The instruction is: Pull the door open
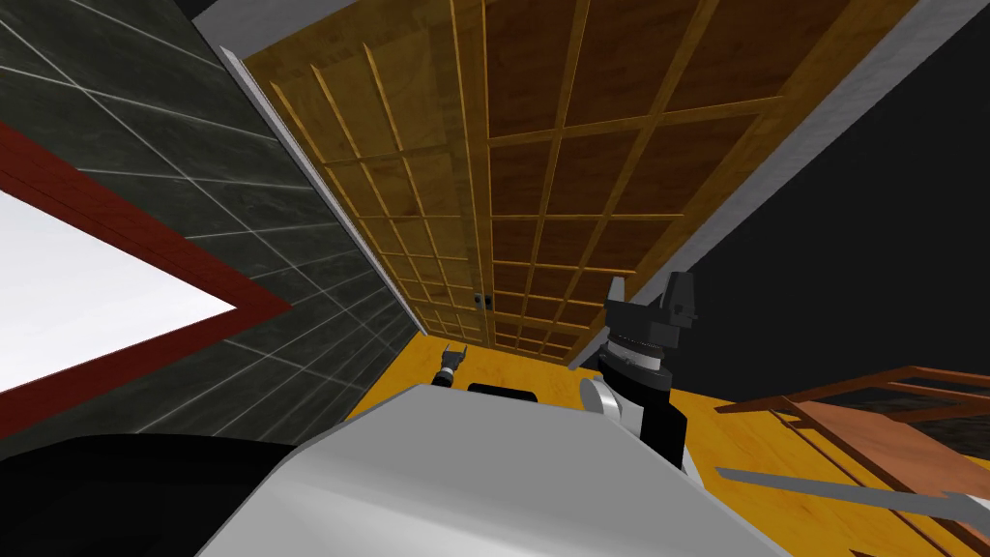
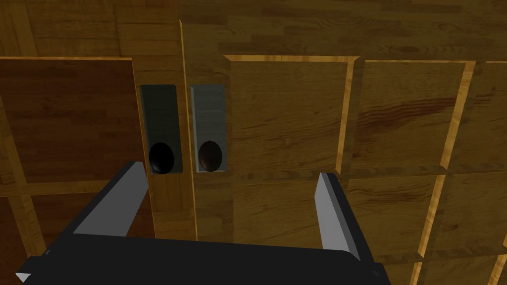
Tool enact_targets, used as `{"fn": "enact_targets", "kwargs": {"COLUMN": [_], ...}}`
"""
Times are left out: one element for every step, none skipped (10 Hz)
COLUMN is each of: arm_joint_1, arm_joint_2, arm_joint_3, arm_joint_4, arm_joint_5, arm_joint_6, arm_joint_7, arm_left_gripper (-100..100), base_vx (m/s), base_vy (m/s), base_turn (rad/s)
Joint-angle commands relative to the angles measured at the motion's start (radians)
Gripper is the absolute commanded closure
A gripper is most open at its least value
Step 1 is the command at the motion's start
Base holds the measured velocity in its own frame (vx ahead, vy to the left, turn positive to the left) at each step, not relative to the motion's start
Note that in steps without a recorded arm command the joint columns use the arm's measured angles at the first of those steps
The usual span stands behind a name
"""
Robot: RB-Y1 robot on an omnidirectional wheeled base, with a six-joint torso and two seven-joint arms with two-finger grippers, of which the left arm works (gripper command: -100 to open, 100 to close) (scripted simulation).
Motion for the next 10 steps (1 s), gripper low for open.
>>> {"fn": "enact_targets", "kwargs": {"arm_joint_1": [-0.035,-0.028,-0.020,-0.032,-0.035,-0.035,-0.035,-0.058,-0.058,-0.058], "arm_joint_2": [-0.006,-0.006,-0.006,-0.006,-0.006,-0.006,-0.006,-0.016,-0.016,-0.016], "arm_joint_3": [0.003,0.003,0.003,0.003,0.003,0.003,0.003,0.000,0.000,0.000], "arm_joint_4": [0.023,-0.025,-0.072,-0.081,-0.032,0.013,0.023,0.014,0.014,0.014], "arm_joint_5": [0.003,0.003,0.003,0.003,0.003,0.003,0.003,0.003,0.003,0.003], "arm_joint_6": [-0.015,-0.015,-0.006,-0.014,-0.015,-0.015,-0.015,-0.017,-0.017,-0.017], "arm_joint_7": [-0.007,-0.007,-0.007,-0.007,-0.007,-0.007,-0.007,-0.009,-0.009,-0.009], "arm_left_gripper": [-100,-100,-100,-100,-100,-100,-100,-100,-100,-100], "base_vx": [0.136,0.089,0.031,0.000,-0.009,-0.009,-0.009,0.079,0.120,0.063], "base_vy": [0.022,0.014,0.015,0.009,0.003,-0.002,-0.002,0.024,0.030,0.018], "base_turn": [-0.053,-0.004,0.008,0.002,-0.005,0.000,0.005,-0.040,-0.032,-0.002]}}
